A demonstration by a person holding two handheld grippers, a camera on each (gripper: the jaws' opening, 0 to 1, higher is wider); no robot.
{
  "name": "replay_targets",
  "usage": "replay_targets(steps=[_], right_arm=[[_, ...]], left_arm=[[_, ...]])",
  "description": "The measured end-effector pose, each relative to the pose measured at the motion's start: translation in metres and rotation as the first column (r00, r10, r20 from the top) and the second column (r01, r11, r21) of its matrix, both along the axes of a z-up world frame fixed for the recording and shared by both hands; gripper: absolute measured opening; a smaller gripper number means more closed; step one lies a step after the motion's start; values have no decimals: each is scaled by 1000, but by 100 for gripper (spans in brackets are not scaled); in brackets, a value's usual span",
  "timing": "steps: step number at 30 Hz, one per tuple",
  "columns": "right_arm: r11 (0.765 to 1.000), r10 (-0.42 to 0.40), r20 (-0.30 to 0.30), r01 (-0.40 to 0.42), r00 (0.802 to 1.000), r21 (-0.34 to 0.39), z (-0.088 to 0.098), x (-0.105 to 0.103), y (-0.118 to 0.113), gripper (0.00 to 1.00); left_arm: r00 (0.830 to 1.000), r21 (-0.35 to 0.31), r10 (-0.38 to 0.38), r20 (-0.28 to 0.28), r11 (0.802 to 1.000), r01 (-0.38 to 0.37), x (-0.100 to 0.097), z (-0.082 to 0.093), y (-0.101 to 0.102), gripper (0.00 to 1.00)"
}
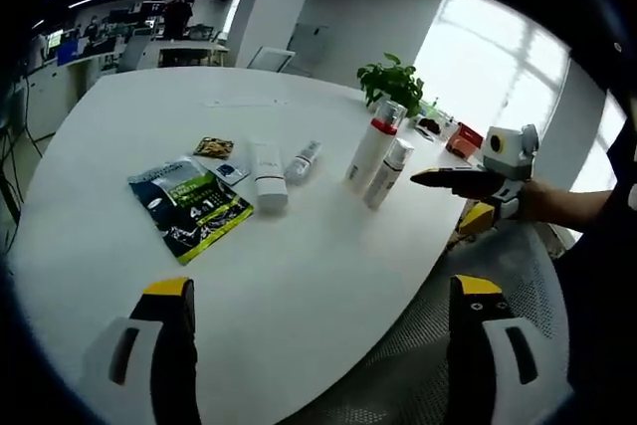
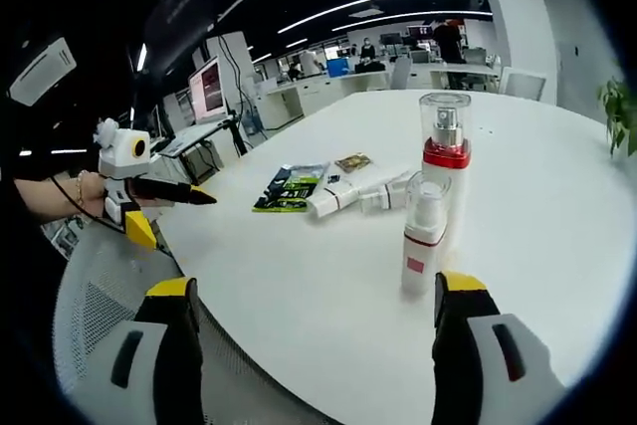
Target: Arrange the skincare products in the storage area until every visible bottle or jar stands upright without overlapping.
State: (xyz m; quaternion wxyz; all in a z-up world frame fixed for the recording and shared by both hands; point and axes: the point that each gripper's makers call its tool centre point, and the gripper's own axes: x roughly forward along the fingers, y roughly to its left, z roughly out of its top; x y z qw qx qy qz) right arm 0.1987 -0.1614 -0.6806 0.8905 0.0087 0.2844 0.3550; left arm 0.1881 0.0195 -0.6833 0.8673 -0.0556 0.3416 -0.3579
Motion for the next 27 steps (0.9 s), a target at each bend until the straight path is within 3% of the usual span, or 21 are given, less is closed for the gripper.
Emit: replay_targets(steps=[6, 13, 17, 20, 27], right_arm=[[1000, 1, 7, -1, 1000, -10, -1, 1, -1, 96], [1000, -6, 11, 7, 1000, -25, -2, 2, -4, 94], [999, -6, 8, 6, 1000, -34, -3, 2, -5, 93], [999, -6, 6, 6, 1000, -39, -3, 2, -5, 93], [999, -12, 0, 12, 1000, -51, -4, 2, -7, 92]], left_arm=[[1000, 19, -14, -7, 1000, 14, 13, -2, -5, 99], [999, 85, -41, -30, 995, 44, 32, -12, -14, 94], [997, 135, -51, -51, 989, 58, 45, -20, -17, 89], [996, 138, -61, -59, 988, 69, 55, -23, -24, 86], [994, 191, -74, -83, 978, 89, 85, -31, -32, 69]])
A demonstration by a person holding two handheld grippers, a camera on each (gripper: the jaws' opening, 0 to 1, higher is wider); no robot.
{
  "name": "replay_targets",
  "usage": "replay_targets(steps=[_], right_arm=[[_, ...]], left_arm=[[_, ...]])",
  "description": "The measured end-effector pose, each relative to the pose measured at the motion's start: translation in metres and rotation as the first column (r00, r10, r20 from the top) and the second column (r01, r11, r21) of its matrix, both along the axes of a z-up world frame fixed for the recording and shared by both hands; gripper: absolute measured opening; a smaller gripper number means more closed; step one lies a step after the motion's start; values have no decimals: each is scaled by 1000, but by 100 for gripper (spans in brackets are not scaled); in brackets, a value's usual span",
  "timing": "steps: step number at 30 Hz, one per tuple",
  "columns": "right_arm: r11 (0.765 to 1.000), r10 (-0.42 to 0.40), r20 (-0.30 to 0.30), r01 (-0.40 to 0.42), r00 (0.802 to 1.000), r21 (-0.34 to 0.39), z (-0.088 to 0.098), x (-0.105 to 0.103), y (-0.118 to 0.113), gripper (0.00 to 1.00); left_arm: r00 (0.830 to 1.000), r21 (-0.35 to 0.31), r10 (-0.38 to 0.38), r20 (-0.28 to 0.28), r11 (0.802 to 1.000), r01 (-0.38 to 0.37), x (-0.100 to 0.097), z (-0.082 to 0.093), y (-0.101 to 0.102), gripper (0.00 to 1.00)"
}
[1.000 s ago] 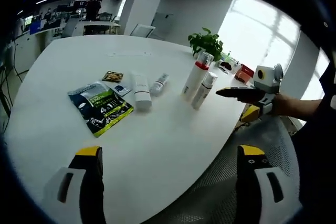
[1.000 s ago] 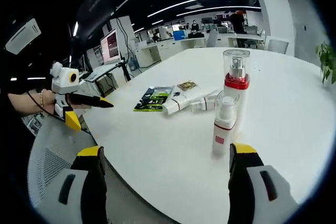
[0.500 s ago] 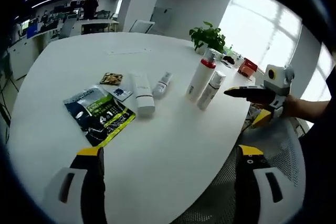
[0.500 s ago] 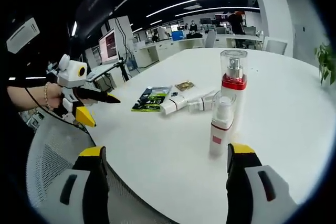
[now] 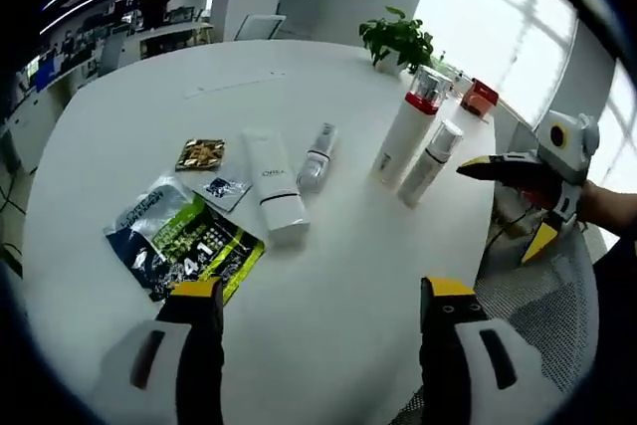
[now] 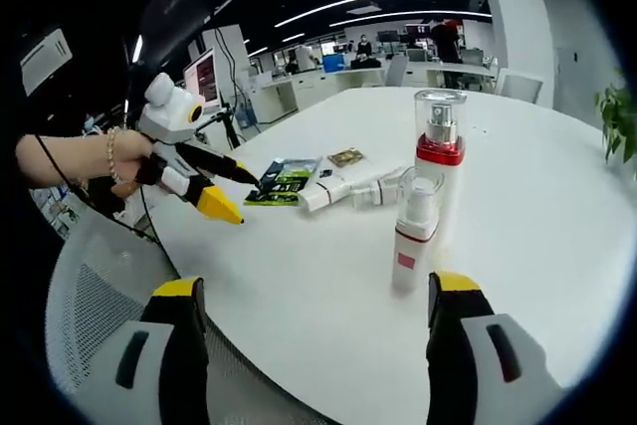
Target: Arrange the skincare products in the storage area until every visible bottle or jar stands upright without overlapping.
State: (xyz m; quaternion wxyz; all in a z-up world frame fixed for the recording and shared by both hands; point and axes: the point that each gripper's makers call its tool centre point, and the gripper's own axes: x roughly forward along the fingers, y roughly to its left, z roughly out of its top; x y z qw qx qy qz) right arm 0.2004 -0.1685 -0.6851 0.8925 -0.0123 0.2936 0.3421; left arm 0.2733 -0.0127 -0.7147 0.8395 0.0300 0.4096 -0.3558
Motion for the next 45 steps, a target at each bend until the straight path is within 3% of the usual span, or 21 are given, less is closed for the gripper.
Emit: replay_targets(steps=[4, 16, 24, 26, 33, 45], right_arm=[[1000, -11, -1, 11, 1000, 7, 1, 1, -2, 91], [999, -52, -14, 52, 999, 12, 0, 4, -7, 89], [998, -55, -21, 55, 998, 8, -2, 4, -8, 88], [999, -54, -22, 54, 998, 7, -2, 4, -8, 87], [998, -65, -25, 65, 998, 9, -3, 4, -10, 87], [997, -74, -36, 74, 997, 0, -6, 5, -12, 87]], left_arm=[[1000, 24, 19, -21, 1000, -18, 24, -7, -3, 66], [998, 86, 25, -55, 996, -20, 58, -11, -19, 46], [996, 110, 32, -78, 994, -23, 89, -17, -29, 43], [996, 114, 47, -74, 993, -38, 87, -14, -29, 41], [995, 142, 78, -68, 988, -68, 125, -16, -41, 38], [993, 227, 60, -100, 973, -36, 138, -32, -60, 35]])
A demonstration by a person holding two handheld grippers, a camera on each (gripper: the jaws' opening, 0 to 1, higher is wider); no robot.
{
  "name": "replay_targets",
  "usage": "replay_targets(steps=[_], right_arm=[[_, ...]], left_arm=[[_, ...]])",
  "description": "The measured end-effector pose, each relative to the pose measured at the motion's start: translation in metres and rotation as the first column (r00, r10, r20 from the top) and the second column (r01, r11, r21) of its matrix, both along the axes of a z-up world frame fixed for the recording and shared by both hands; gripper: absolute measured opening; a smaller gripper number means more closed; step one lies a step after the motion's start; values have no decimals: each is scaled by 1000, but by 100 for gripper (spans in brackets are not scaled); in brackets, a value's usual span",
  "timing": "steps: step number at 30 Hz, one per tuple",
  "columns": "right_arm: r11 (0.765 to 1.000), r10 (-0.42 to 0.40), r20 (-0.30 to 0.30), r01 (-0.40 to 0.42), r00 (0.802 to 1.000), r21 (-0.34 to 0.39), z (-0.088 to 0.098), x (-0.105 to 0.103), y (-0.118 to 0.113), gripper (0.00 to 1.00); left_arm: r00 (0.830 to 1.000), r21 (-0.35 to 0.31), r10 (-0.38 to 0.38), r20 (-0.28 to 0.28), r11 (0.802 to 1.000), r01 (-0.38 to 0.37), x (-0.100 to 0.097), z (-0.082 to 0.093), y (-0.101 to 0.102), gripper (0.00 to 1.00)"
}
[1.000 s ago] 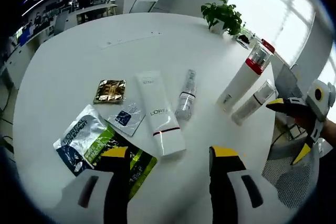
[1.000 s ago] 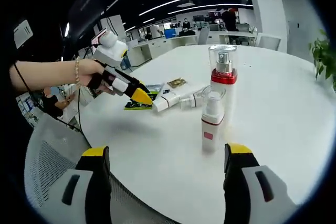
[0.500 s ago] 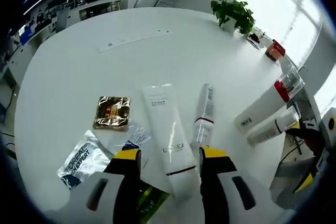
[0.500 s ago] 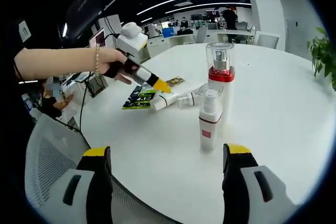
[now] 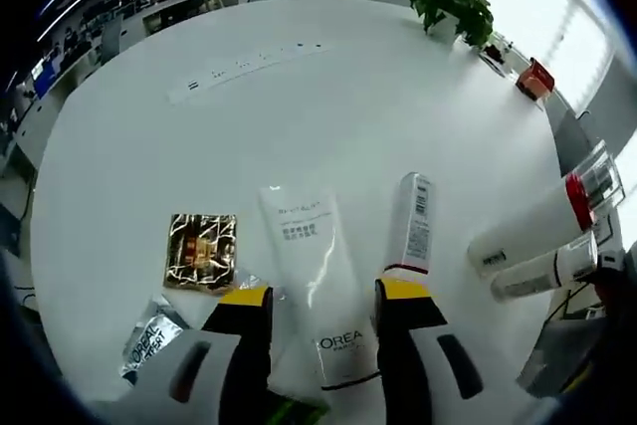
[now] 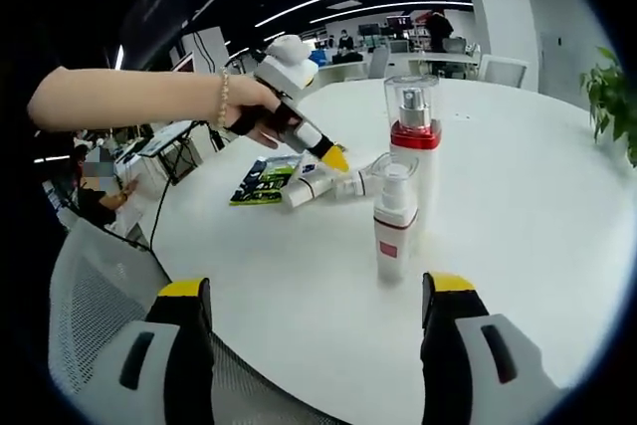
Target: Arrange the skincare products in the storage area until every visible bottle or jar stands upright without overlapping.
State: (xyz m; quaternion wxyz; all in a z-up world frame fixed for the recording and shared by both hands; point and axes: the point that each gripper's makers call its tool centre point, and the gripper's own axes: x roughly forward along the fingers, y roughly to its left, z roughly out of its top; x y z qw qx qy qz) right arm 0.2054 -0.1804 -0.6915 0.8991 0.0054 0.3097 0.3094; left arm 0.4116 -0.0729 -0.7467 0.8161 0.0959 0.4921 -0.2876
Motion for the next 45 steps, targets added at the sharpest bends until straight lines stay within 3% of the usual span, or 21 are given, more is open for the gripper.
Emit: replay_targets(steps=[5, 13, 23, 32, 38, 45], right_arm=[[1000, -5, -2, 5, 1000, 2, -1, 1, -1, 87], [1000, -3, -9, 3, 1000, -3, -2, 0, -1, 86], [1000, -8, -13, 7, 1000, -12, -5, 0, -3, 86], [1000, -7, -19, 7, 1000, -19, -6, 0, -3, 86], [1000, 0, -26, 0, 1000, -22, -8, 0, -3, 86], [1000, 4, -24, -5, 1000, -23, -9, -1, -3, 85]], left_arm=[[1000, 28, -8, -4, 1000, 8, 10, -10, -3, 34], [999, 100, -40, -19, 994, 42, 5, -15, -6, 31], [997, 136, -77, -31, 987, 81, 6, -16, -4, 30], [999, 101, -23, -36, 995, 26, 3, -16, -7, 27], [999, 65, -25, -19, 998, 26, 3, -11, -2, 27], [999, 1, -27, 32, 1000, 27, -3, 7, 0, 27]])
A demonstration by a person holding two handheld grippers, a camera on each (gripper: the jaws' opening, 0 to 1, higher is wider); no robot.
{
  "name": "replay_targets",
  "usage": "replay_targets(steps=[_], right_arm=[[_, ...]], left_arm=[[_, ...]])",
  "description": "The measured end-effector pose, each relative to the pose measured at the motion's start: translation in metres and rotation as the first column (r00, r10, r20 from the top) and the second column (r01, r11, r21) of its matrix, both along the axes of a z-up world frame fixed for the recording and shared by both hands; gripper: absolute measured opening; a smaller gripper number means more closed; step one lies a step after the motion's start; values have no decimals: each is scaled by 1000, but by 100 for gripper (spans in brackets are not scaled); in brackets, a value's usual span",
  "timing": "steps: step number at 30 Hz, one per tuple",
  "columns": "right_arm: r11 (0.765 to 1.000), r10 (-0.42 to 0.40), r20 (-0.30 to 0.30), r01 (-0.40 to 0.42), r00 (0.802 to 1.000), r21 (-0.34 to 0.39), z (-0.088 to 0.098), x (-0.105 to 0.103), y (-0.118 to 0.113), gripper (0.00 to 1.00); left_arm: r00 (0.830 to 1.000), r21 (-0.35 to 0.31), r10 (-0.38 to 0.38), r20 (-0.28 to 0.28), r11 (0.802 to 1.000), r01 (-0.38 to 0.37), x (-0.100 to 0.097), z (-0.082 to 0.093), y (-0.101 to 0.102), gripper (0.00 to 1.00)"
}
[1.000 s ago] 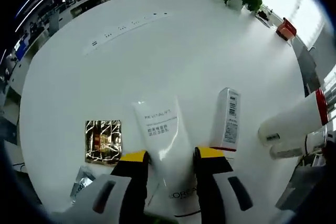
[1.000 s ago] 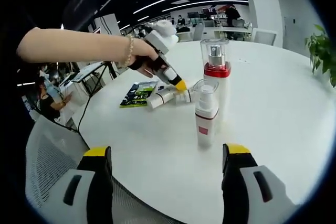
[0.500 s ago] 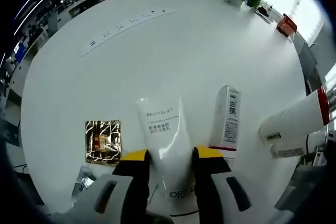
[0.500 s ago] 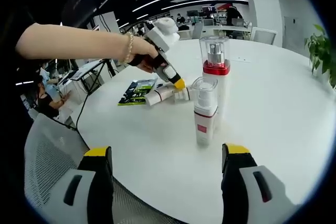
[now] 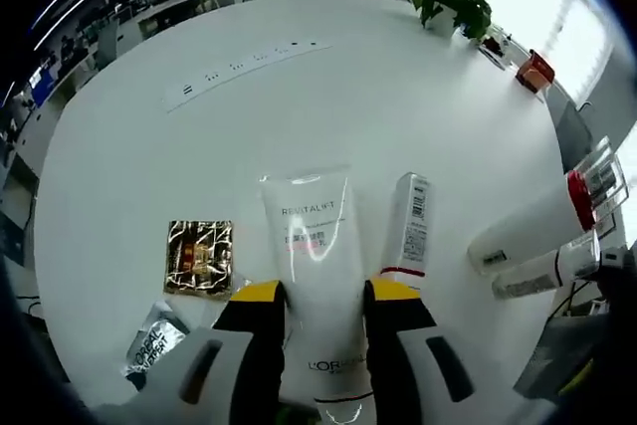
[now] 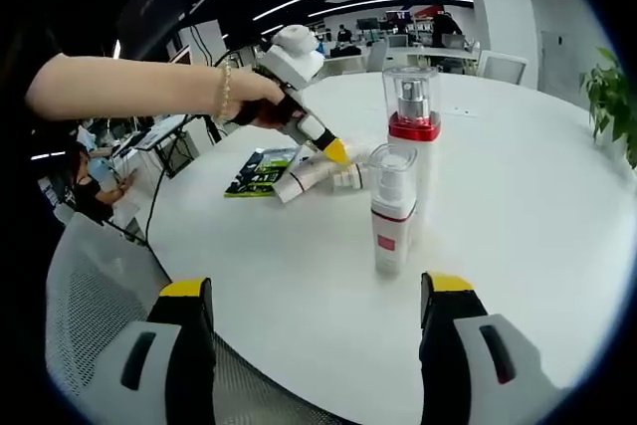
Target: Arrange the skincare products in the storage area until every visible bottle or jar stands upright without overlapping.
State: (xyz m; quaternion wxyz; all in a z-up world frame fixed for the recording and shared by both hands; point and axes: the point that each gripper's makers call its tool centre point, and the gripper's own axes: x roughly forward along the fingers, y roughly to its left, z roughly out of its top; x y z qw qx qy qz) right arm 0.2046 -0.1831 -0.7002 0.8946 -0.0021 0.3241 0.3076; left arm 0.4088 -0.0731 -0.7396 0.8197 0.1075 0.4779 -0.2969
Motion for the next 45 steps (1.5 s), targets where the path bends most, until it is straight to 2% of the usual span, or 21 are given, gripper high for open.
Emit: replay_targets(steps=[1, 6, 8, 12, 17, 21, 28, 29, 30, 32, 35, 37, 41, 45], right_arm=[[1000, -1, 2, 1, 1000, 0, 0, 0, 0, 85], [1000, -4, 6, 4, 1000, 5, 3, 0, 0, 85], [999, -21, 2, 21, 1000, 24, 4, 1, -2, 85], [995, -64, 9, 63, 998, 72, 12, 5, -9, 84], [997, -63, 26, 62, 998, 52, 16, 1, -13, 82], [989, -115, 47, 109, 992, 103, 30, 2, -21, 80], [981, -142, 104, 127, 984, 145, 55, 4, -23, 76], [982, -140, 117, 122, 983, 146, 60, 4, -21, 75], [985, -129, 154, 109, 980, 136, 68, 5, -17, 74], [985, -119, 189, 93, 975, 144, 78, 8, -12, 70], [984, -94, 236, 53, 967, 173, 96, 14, 3, 67], [984, -74, 246, 30, 966, 177, 104, 19, 15, 67], [982, -29, 266, -23, 964, 190, 110, 35, 44, 62], [977, -18, 252, -36, 968, 209, 104, 50, 66, 57]], left_arm=[[1000, -5, 2, 4, 1000, -2, -6, 4, 0, 26], [997, -48, -11, 70, 999, 14, -7, 16, -1, 26], [994, -77, -18, 105, 997, 26, -10, 25, -2, 26], [991, -87, -8, 133, 996, 20, -15, 34, 2, 26], [983, -111, -22, 184, 993, 43, -23, 45, 4, 26], [968, -135, 3, 251, 990, 32, -30, 56, 9, 26], [953, -163, 15, 302, 986, 36, -50, 66, 10, 26], [950, -158, 11, 313, 987, 41, -52, 67, 10, 26], [944, -154, 7, 329, 987, 46, -53, 68, 10, 26], [934, -151, -5, 358, 987, 63, -67, 71, 8, 26], [930, -162, -1, 369, 985, 66, -79, 72, 9, 26], [929, -176, 5, 371, 982, 65, -87, 72, 10, 26], [925, -175, -8, 380, 981, 81, -104, 72, 8, 26], [919, -174, -2, 395, 982, 77, -117, 72, 11, 26]])
